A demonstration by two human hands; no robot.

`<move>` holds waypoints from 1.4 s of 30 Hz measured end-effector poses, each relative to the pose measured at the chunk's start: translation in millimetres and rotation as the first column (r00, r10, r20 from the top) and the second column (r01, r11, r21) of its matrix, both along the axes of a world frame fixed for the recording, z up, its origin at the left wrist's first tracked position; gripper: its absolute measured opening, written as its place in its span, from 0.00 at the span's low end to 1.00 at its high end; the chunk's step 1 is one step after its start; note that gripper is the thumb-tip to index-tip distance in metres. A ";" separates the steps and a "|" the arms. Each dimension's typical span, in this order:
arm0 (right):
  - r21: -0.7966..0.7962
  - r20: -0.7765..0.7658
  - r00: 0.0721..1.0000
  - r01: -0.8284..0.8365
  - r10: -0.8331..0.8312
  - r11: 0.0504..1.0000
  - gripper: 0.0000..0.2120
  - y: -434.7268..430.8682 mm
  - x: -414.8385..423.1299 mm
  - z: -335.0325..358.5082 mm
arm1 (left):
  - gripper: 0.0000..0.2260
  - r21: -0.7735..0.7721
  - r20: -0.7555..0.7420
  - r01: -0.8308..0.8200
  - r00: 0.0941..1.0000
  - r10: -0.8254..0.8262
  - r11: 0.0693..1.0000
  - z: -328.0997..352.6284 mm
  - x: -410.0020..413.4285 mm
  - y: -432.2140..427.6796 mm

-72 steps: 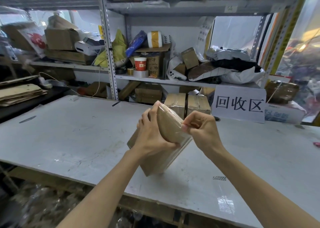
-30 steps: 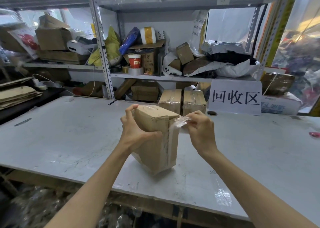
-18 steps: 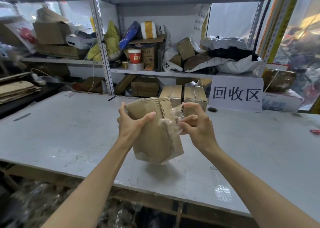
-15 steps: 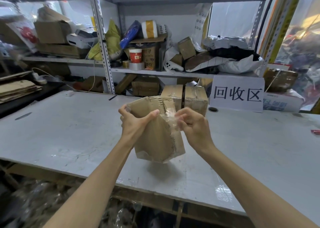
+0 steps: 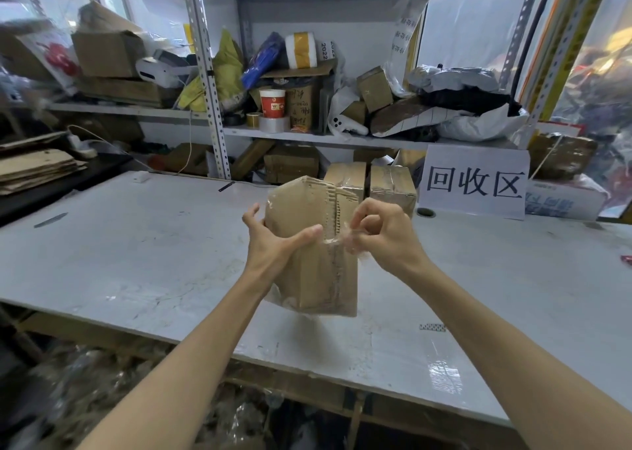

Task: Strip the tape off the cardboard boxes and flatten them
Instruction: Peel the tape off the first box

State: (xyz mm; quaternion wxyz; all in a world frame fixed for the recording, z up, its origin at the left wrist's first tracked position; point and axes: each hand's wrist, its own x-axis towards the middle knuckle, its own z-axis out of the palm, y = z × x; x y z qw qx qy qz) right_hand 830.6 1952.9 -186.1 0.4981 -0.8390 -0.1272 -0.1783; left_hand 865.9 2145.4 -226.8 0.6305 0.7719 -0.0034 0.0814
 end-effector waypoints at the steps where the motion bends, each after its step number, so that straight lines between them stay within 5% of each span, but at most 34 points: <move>1: -0.010 -0.023 0.999 -0.040 0.040 0.999 0.09 -0.8 -0.3 2.1 | 0.55 0.009 -0.017 0.007 1.000 -0.007 1.000 2.3 1.5 -0.5; 5: -0.114 -0.089 0.988 -0.138 0.129 0.984 0.10 -1.2 1.5 9.5 | 0.53 0.119 -0.072 0.027 0.997 -0.019 0.993 4.1 2.6 -1.8; 11: -0.140 0.030 0.999 -0.009 0.013 0.990 0.25 6.7 4.0 -0.9 | 0.61 0.202 -0.196 0.120 0.977 -0.080 0.972 -2.8 1.3 11.4; 14: -0.024 0.013 1.000 -0.009 0.009 1.000 0.16 8.6 5.4 -1.1 | 0.61 0.185 -0.194 0.181 0.970 -0.145 0.966 -2.8 0.3 14.1; 21: -0.081 -0.221 0.938 -0.290 0.267 0.953 0.08 0.6 5.1 7.6 | 0.59 0.170 -0.144 0.086 0.988 -0.061 0.982 -3.5 -3.9 7.9; 25: -0.205 0.040 0.995 0.098 -0.092 0.974 0.18 6.0 2.1 6.3 | 0.60 0.211 -0.184 0.140 0.978 -0.102 0.967 -0.5 -4.5 4.9; 28: -0.259 0.231 0.965 0.186 -0.126 0.948 0.11 12.6 -0.3 0.8 | 0.61 0.241 -0.222 0.187 0.966 -0.133 0.952 -1.7 -5.3 7.7; 31: -0.218 0.245 0.963 0.167 -0.111 0.962 0.09 15.3 -2.7 -7.4 | 0.61 0.249 -0.241 0.215 0.958 -0.154 0.944 -3.7 -6.6 12.4; 35: -0.267 0.138 0.989 -0.021 0.060 0.963 0.22 11.4 -7.2 -11.8 | 0.59 0.189 -0.233 0.188 0.962 -0.142 0.964 -7.2 -8.2 18.7; 39: -0.381 0.263 0.965 0.115 -0.012 0.917 0.10 15.9 -9.3 -12.2 | 0.59 0.224 -0.188 0.143 0.977 -0.101 0.964 -9.8 -9.4 16.8; 42: -0.448 0.114 0.989 -0.031 0.091 0.893 0.05 15.2 -10.7 -3.2 | 0.58 0.180 -0.176 0.104 0.982 -0.072 0.978 -11.3 -7.8 17.5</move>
